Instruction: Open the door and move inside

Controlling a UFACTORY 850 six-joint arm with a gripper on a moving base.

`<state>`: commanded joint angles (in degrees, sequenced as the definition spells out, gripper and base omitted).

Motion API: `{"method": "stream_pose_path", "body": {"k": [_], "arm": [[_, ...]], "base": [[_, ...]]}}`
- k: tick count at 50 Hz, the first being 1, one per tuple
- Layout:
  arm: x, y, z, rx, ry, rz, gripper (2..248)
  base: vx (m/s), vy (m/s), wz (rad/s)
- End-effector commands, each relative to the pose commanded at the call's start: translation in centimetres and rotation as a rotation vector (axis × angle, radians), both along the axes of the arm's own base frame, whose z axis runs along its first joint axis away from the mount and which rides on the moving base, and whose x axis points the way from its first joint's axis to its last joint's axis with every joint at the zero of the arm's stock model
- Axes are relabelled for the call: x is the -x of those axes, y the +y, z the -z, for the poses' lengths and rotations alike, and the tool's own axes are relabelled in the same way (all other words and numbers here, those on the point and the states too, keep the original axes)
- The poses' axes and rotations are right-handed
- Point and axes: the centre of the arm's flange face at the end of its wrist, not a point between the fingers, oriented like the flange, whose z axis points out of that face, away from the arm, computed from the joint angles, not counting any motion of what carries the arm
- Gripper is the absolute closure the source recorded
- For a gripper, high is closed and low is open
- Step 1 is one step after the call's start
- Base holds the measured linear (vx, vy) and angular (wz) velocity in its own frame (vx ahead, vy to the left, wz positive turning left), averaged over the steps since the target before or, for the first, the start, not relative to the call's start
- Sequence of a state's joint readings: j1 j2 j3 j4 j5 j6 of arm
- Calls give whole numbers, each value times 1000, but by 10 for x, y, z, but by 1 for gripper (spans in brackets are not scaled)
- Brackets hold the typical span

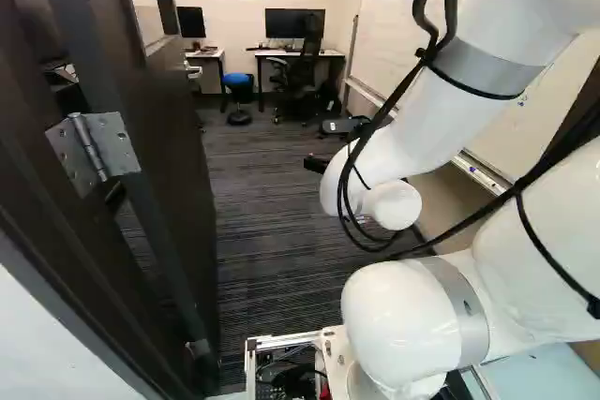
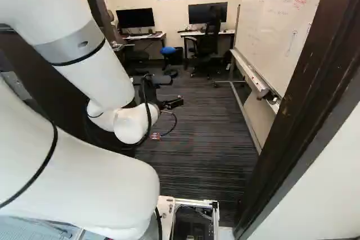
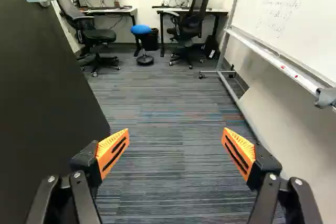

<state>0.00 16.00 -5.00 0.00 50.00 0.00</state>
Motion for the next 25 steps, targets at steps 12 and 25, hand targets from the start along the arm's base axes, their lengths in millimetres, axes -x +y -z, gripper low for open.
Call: {"method": "stream_pose_path", "body": {"k": [12,25], "arm": [[0,0,0,0,0,0,3],[0,0,0,0,0,0,3]], "base": [[134,3,-7],[133,4,-6]]}}
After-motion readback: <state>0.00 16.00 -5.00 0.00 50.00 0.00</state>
